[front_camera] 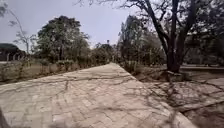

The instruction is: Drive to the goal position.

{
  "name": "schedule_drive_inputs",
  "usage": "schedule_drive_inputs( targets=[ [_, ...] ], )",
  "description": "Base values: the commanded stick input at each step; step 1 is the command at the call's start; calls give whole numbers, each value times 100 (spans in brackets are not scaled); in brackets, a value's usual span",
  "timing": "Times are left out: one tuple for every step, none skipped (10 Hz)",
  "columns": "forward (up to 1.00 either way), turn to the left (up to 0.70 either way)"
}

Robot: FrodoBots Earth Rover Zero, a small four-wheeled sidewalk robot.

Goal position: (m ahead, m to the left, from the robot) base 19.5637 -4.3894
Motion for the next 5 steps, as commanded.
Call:
schedule_drive_inputs(
  targets=[
    [0,0],
    [0,0],
    [0,0],
    [0,0],
    [7,0]
  ],
)
